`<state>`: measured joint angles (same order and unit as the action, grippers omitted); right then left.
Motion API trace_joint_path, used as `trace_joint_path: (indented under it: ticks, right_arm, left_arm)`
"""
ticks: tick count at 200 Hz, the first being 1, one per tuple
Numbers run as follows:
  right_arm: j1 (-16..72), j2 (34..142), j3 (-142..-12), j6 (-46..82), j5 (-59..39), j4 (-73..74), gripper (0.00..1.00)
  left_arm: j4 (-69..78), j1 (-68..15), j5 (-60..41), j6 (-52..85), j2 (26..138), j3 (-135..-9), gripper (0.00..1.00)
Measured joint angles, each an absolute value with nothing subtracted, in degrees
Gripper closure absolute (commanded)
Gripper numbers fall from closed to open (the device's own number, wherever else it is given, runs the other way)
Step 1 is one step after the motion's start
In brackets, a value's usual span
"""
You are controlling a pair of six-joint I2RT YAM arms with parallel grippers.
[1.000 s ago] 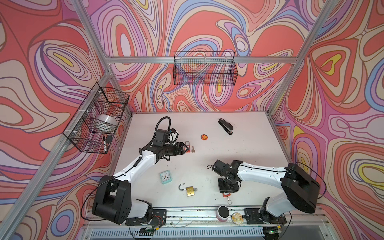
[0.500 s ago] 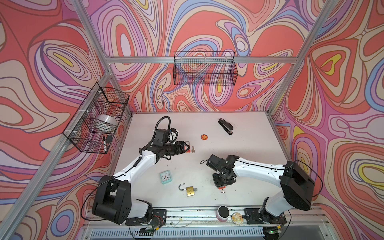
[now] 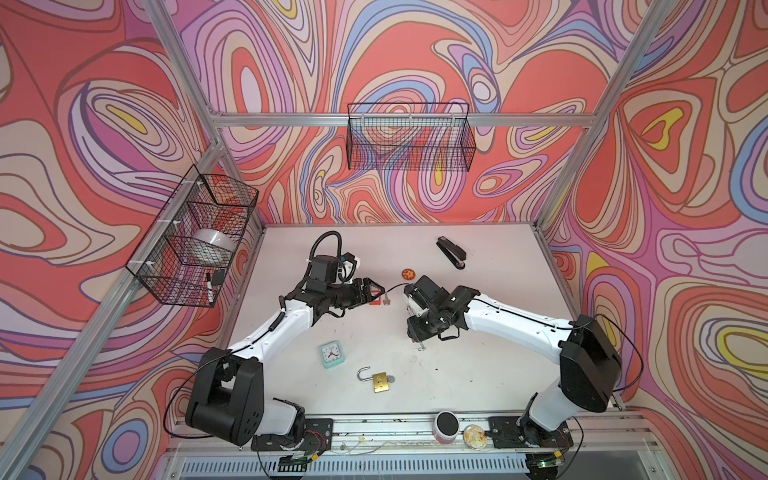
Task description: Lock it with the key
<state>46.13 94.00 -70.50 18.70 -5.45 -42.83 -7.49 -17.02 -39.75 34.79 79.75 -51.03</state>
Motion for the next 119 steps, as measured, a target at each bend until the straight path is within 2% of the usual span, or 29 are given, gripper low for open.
trace_joint_path:
  ticks: [119]
  right_arm:
    - [44.10, 99.00, -79.42, 2.68, -14.15, -35.97, 0.85]
  left_arm:
    - [-6.24, -17.21, -44.88, 36.69, 80.03, -51.03, 0.41]
